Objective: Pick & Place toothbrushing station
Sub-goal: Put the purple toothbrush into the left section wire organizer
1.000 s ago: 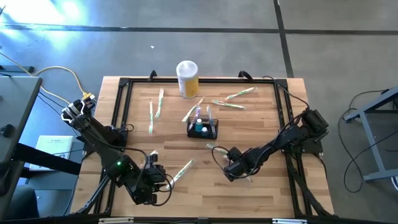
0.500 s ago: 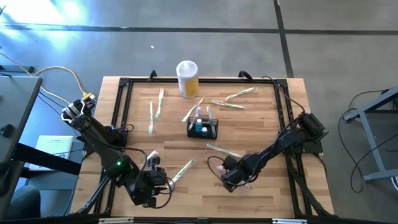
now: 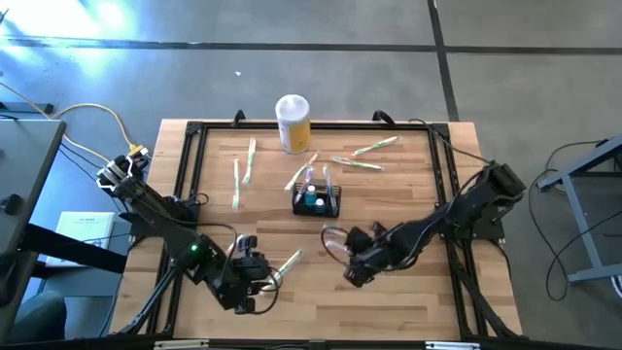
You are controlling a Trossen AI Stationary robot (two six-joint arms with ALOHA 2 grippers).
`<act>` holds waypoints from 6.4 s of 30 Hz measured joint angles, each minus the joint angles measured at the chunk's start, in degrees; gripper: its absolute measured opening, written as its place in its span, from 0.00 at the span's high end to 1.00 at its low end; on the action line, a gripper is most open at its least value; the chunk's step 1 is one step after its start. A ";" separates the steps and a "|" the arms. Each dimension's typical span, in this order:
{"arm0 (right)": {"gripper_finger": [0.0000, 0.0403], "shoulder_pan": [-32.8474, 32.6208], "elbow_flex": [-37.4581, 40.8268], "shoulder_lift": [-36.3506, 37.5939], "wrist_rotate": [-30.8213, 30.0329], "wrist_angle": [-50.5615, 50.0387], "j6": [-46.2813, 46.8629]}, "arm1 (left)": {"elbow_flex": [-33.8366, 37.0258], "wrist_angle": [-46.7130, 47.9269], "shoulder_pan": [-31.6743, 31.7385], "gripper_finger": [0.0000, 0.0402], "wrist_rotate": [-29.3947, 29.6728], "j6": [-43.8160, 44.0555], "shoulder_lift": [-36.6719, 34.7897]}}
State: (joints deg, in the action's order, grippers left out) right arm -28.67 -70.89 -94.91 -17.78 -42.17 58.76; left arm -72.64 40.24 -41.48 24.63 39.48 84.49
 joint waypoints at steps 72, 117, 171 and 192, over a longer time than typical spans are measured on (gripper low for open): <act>0.97 12.64 -0.09 25.66 9.90 37.58 -52.75 | -24.96 -19.71 25.28 0.66 -6.52 -42.15 -1.81; 0.97 20.24 -0.11 24.15 19.11 33.24 -48.39 | -24.92 -21.69 30.96 0.93 -9.72 -49.26 3.10; 0.34 20.03 -0.09 30.84 25.72 10.10 -42.05 | -5.97 -4.59 45.42 0.99 -14.10 -38.73 -8.55; 0.35 20.03 -0.09 30.82 23.11 5.51 -42.05 | 8.82 -19.79 52.36 0.99 -18.84 -34.70 -8.52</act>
State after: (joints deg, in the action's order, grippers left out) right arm -8.64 -70.98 -64.10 5.33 -36.67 16.72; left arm -63.82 20.45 10.87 5.79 4.78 75.96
